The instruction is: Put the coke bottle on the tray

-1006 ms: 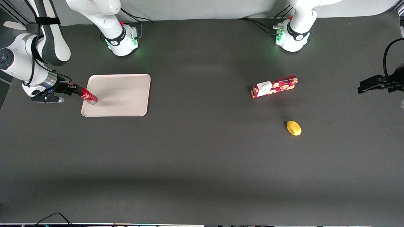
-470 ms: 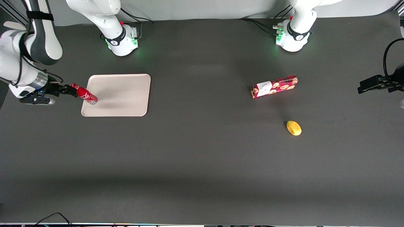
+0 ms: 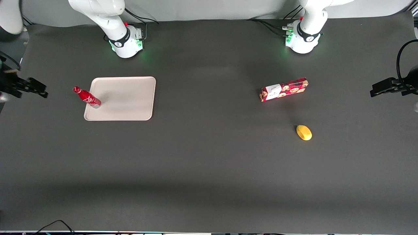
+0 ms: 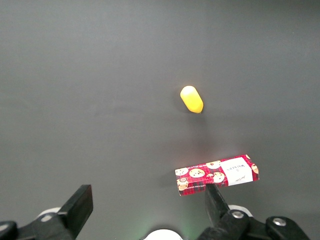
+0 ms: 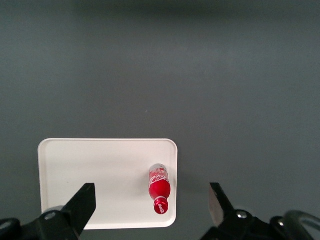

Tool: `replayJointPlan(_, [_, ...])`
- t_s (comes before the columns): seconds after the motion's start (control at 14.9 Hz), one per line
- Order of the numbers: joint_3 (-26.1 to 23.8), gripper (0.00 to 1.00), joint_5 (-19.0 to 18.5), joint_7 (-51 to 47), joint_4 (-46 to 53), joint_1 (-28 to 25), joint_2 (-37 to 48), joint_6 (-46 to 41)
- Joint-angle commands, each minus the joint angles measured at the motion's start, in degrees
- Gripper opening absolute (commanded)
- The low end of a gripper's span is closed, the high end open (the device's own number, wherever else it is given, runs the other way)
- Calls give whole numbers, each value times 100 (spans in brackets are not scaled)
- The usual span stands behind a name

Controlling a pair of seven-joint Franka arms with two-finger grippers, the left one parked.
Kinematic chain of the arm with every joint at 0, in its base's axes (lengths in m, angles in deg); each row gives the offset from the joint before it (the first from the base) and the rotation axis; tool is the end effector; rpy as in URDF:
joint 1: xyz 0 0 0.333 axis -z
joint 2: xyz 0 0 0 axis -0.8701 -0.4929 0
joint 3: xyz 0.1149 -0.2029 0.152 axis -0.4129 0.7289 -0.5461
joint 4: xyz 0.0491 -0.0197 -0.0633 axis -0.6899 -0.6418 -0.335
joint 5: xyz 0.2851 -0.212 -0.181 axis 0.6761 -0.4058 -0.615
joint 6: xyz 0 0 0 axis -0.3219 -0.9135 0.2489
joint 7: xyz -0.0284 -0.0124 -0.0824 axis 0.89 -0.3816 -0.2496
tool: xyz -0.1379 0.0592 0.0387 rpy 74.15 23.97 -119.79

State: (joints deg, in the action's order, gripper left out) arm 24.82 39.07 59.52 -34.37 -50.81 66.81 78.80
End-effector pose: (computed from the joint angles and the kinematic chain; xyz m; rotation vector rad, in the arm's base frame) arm 0.5156 -0.1101 0.4802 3.0616 -0.0201 0.0505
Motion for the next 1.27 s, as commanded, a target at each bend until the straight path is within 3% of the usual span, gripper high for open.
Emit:
replayJointPlan(0.0, [-309, 100, 16, -175, 1357, -52, -322, -686])
replayJointPlan(0.13, [-275, 100, 77, -193, 1527, -70, -595, -696])
replayJointPlan(0.4, [130, 100, 385, -623, 1807, -755, -737, -555])
replayJointPlan(0.54, [130, 100, 953, -606, 1730, -764, -693, -477])
replayJointPlan(0.6, [121, 100, 1009, -597, 1677, -782, -701, -372])
replayJointPlan(0.8, [112, 100, 825, -562, 1694, -799, -780, -335])
replayJointPlan(1.21, [103, 100, 807, -562, 1729, -808, -789, -353])
